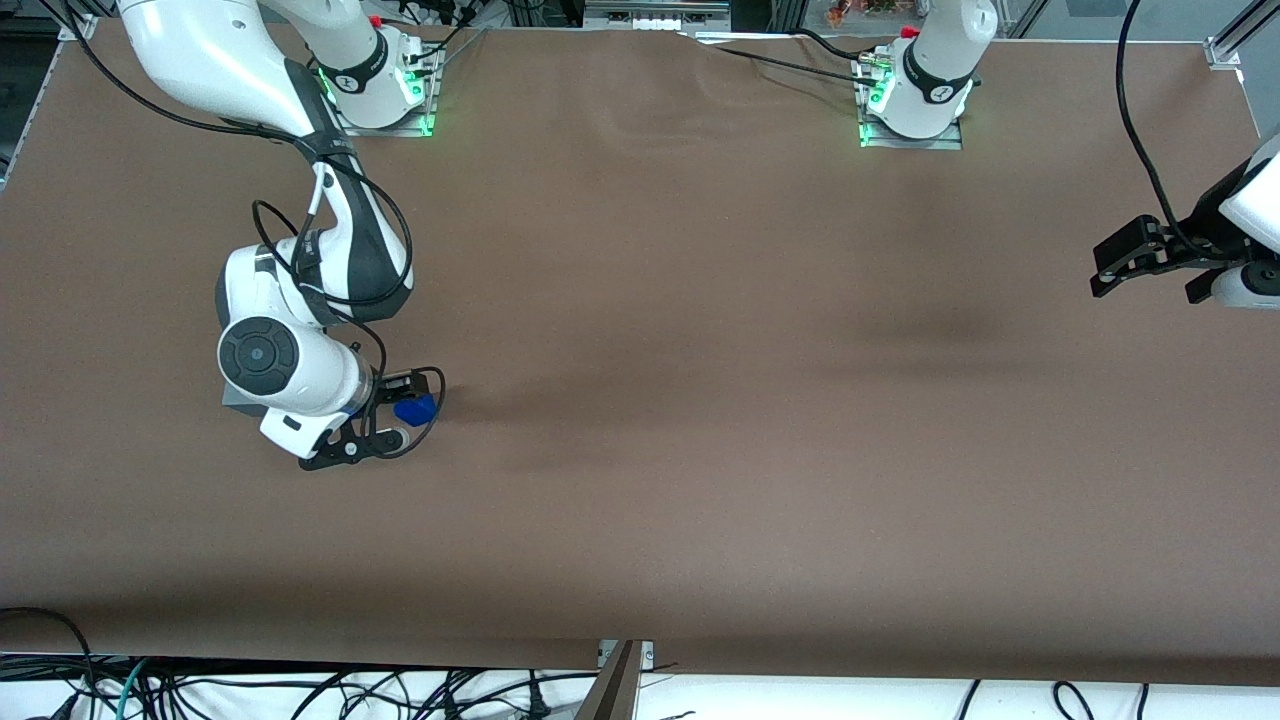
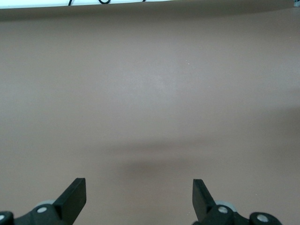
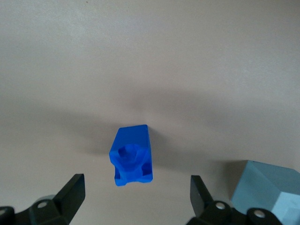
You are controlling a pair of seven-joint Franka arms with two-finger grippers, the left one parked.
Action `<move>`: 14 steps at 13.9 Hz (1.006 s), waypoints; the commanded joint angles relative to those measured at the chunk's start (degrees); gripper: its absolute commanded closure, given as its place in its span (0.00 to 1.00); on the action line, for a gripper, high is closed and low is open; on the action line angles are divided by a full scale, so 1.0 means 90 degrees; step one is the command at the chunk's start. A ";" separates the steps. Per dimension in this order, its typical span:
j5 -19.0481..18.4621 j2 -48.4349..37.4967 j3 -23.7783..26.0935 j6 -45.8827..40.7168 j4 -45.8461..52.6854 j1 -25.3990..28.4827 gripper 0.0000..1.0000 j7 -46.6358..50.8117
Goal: Insert blue part into gray base with right arm
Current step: 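Close the right gripper on the blue part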
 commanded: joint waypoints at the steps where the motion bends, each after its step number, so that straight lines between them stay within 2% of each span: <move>1: 0.0006 -0.0031 0.0003 0.0533 -0.0414 0.0019 0.01 -0.0032; 14: 0.0015 0.0232 0.0071 0.1062 -0.0660 0.0019 0.01 -0.0090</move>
